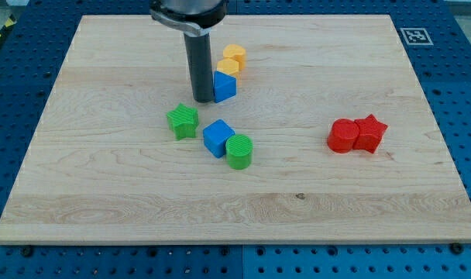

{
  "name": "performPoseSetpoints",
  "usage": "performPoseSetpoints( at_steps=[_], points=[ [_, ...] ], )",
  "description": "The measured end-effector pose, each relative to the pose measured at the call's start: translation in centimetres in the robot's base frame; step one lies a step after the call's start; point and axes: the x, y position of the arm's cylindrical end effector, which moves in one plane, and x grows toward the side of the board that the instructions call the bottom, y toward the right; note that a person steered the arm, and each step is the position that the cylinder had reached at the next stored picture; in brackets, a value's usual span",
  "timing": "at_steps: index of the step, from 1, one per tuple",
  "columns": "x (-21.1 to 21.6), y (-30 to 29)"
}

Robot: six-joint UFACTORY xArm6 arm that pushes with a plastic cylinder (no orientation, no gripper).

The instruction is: Move blue triangle towards center

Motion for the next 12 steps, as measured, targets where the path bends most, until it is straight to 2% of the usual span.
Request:
performPoseSetpoints(
  at_steps=[1,2,3,6,7,9,10,12],
  points=[
    [-3.3,-1.6],
    [-2.3,3.6],
    [1.3,6.2],
    [4.6,8.0],
    [4.7,6.2],
    [8.7,10.0],
    [8.8,10.3],
    [12.8,9.8]
  ],
)
